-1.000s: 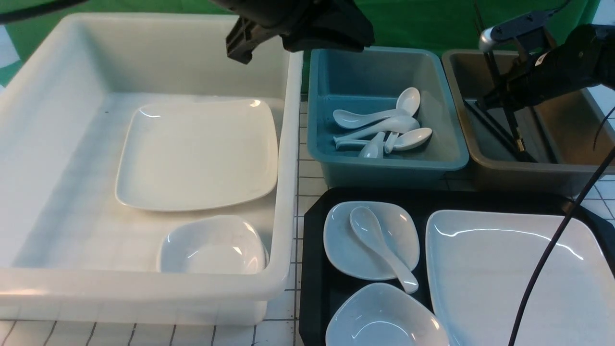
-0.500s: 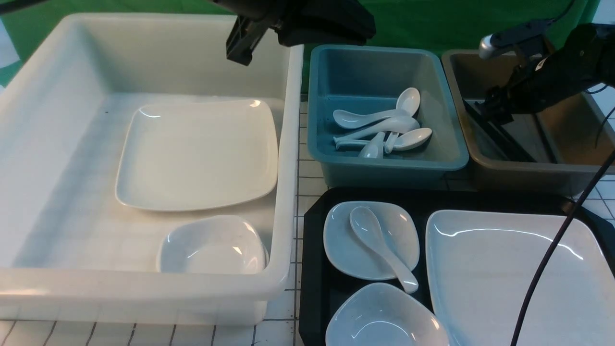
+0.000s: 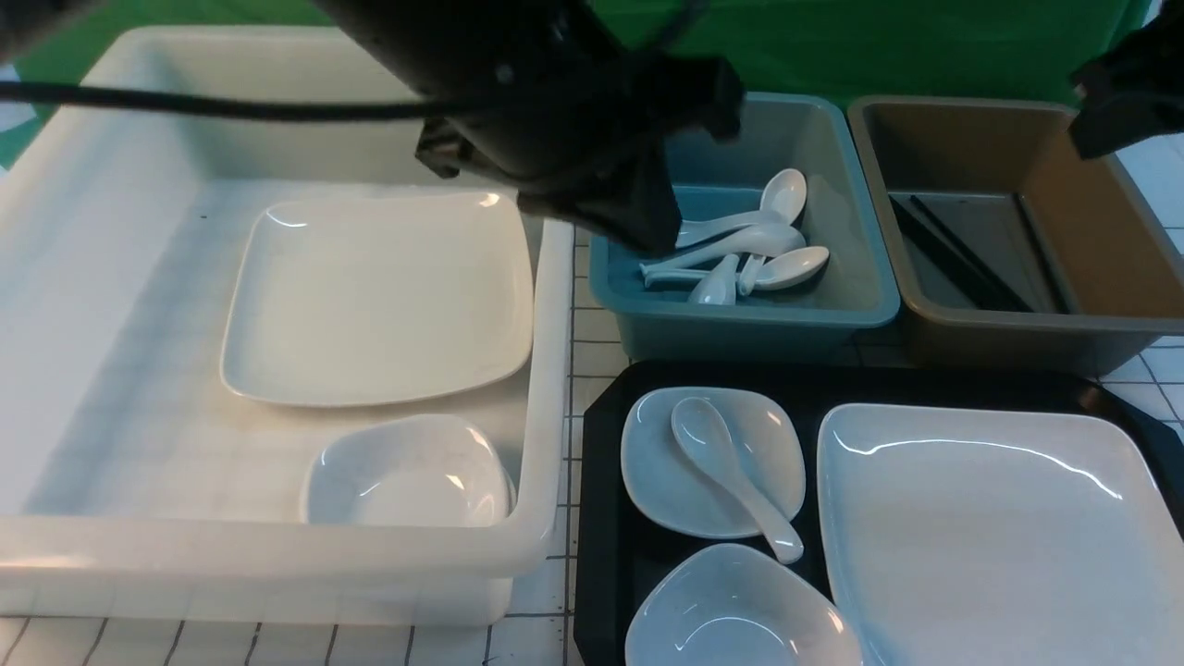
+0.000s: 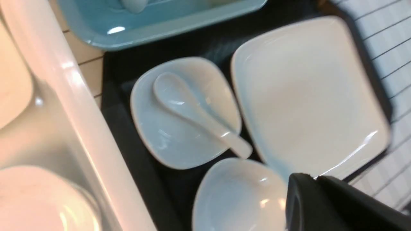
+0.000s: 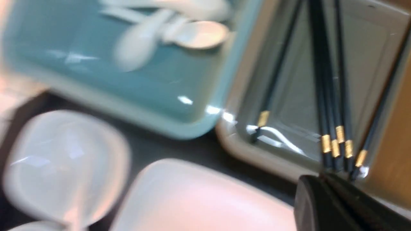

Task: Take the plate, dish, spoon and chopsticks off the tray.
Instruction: Use the left arm to grab a soup spoon from the plate

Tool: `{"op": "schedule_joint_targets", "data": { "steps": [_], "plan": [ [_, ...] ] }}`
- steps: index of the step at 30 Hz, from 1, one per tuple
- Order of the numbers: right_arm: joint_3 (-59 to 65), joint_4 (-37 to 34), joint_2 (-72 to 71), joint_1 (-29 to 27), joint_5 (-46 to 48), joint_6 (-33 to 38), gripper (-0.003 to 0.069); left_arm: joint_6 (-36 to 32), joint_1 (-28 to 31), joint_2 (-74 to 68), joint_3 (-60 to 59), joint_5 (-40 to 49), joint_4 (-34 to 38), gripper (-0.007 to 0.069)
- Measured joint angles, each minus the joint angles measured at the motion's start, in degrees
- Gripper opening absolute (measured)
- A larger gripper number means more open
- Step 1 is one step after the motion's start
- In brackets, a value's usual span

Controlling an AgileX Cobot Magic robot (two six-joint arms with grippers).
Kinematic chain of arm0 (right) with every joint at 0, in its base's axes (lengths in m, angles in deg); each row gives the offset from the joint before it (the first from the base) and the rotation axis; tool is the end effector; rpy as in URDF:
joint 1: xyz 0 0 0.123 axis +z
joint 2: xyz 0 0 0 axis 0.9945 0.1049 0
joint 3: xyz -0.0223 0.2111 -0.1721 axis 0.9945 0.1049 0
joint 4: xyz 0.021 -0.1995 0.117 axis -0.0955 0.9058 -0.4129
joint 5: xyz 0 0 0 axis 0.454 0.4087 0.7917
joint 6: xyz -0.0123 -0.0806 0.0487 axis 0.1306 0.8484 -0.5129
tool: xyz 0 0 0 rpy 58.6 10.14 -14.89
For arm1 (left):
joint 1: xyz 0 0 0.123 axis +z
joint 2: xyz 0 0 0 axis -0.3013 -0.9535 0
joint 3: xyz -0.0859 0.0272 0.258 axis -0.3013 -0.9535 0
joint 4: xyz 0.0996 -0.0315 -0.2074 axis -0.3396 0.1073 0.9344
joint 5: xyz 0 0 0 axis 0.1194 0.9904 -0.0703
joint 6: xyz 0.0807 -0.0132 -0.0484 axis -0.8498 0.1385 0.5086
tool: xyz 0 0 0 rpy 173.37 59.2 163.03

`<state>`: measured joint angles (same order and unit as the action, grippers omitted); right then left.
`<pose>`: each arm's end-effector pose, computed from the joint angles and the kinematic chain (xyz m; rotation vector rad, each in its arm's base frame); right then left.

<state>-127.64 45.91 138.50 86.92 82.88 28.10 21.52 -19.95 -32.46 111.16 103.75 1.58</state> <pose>0.3165 0.0383 0.3948 -0.4125 2.4589 0.2302 0.2580 -0.2222 0.3748 0.5172 2.5717 -0.6286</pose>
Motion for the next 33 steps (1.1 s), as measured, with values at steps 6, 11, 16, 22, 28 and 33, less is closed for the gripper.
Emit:
{"op": "schedule_joint_targets", "data": {
  "steps": [6, 11, 16, 22, 28, 33],
  "plan": [
    [5.9, -1.6, -13.6, 0.0, 1.0, 0.2, 0.0034, 12.6, -11.1, -5.1, 0.0, 0.0, -11.6, -0.0023],
    [13.2, -1.6, -22.5, 0.0, 0.4, 0.1, 0.0034, 20.4, -11.8, -11.7, 0.0, -1.5, -11.6, 0.0003],
    [20.8, -1.6, -29.1, 0.0, -2.6, 0.1, 0.0034, 24.1, -11.3, -18.4, 0.2, -2.9, -10.3, 0.0132],
    [25.2, -1.6, -31.5, 0.0, -4.2, 0.1, 0.0034, 25.0, -11.3, -22.9, 2.9, -5.6, -7.0, 0.0342],
    [26.2, -1.6, -31.6, 0.0, -4.0, 0.1, 0.0037, 26.6, -9.5, -27.3, 5.0, -5.6, -6.3, 0.0495],
    [26.2, -1.6, -32.0, 0.0, -4.0, 0.4, 0.0043, 27.8, -7.0, -29.2, 5.0, -6.0, -4.3, 0.0502]
  ]
}}
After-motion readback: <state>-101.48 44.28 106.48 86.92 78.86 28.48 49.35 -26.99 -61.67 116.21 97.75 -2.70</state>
